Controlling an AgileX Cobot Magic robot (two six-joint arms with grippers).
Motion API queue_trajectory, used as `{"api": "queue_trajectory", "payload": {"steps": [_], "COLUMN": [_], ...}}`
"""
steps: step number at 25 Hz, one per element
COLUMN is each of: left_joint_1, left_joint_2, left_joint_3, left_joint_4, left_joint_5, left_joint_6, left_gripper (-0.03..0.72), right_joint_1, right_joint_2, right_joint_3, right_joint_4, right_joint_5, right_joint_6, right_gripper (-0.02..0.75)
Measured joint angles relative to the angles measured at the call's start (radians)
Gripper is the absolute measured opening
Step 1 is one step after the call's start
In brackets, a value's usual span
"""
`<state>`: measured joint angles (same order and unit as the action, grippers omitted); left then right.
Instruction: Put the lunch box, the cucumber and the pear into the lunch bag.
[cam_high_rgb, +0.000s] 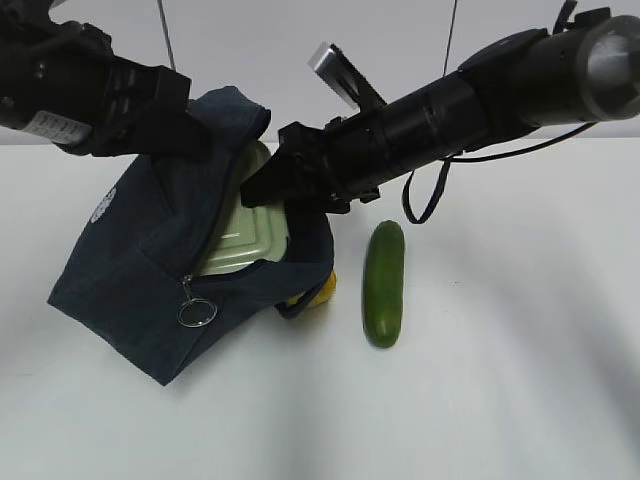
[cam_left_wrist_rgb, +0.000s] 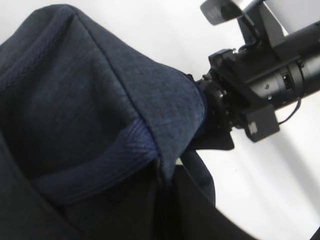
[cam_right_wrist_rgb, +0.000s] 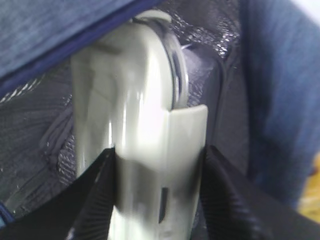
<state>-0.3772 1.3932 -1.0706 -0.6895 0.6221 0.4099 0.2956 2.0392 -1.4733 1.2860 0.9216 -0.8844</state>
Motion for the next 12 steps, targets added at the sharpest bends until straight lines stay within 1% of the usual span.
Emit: {"api": "queue_trajectory", "payload": {"steps": [5,12], "left_joint_1": [0.000,-0.001], "left_joint_2": [0.000,0.000], "left_joint_3": [0.000,0.000], "left_joint_4": [-0.016,-0.021], "left_joint_5": [-0.001,0.000], "left_joint_6": [0.008,0.008], "left_gripper": [0.001,0.001], "right_joint_1": [0.065,0.076], "right_joint_2": [0.012,0.044], "right_joint_3": [0.000,-0.001], "right_joint_4": [0.014,0.020], "right_joint_5": [-0.034,-0.038], "right_joint_6": [-0.062,-0.074], "right_gripper": [0.372,0.372]}}
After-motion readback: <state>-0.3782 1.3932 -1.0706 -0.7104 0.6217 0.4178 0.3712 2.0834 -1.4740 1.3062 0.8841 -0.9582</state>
